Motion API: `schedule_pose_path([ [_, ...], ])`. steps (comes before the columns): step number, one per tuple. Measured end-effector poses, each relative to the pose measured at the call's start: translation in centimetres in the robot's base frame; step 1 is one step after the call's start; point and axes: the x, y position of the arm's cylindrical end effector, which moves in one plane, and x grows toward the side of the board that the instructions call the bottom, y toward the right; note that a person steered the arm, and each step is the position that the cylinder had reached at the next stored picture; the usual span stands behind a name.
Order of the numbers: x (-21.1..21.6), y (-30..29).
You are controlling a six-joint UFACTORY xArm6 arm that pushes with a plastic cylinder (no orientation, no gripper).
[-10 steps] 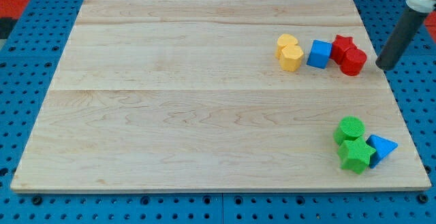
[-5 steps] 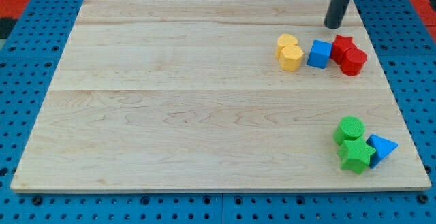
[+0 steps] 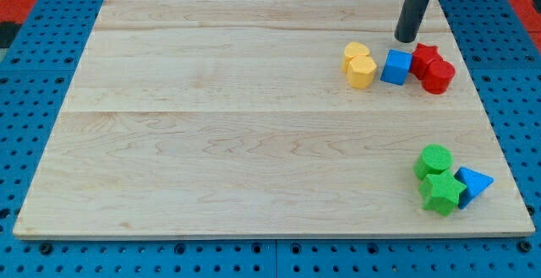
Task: Push the blue cube closer to green circle
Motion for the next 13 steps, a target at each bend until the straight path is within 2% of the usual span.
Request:
schedule_pose_path([
  [6, 2.1, -1.8],
  [13, 6.6, -2.9],
])
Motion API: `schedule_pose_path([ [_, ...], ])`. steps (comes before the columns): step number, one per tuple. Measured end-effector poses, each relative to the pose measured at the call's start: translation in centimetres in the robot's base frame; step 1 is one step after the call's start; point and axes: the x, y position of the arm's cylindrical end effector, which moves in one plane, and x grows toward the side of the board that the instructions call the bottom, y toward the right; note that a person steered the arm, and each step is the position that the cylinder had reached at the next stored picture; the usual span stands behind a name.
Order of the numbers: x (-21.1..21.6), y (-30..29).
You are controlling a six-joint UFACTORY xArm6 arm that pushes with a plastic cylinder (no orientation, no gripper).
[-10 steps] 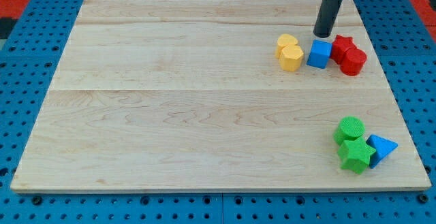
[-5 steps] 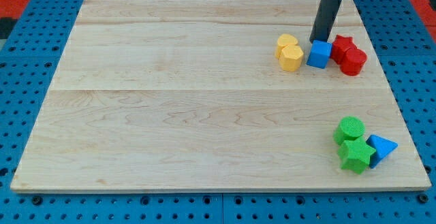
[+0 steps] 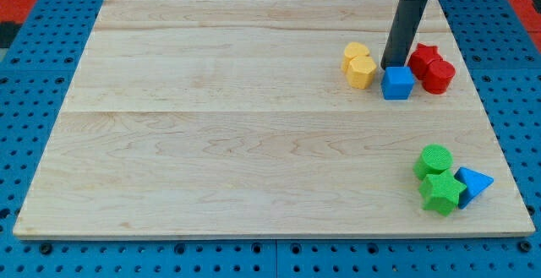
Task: Push the blue cube closer to green circle
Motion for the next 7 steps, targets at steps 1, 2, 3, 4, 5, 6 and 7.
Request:
schedule_pose_path([
  [1, 0.9, 0.0],
  [2, 1.8, 0.0],
  [3, 2.7, 0.0],
  [4, 3.7, 0.0],
  [5, 4.9, 0.0],
  [6, 6.0, 0.0],
  [7, 7.0, 0.0],
])
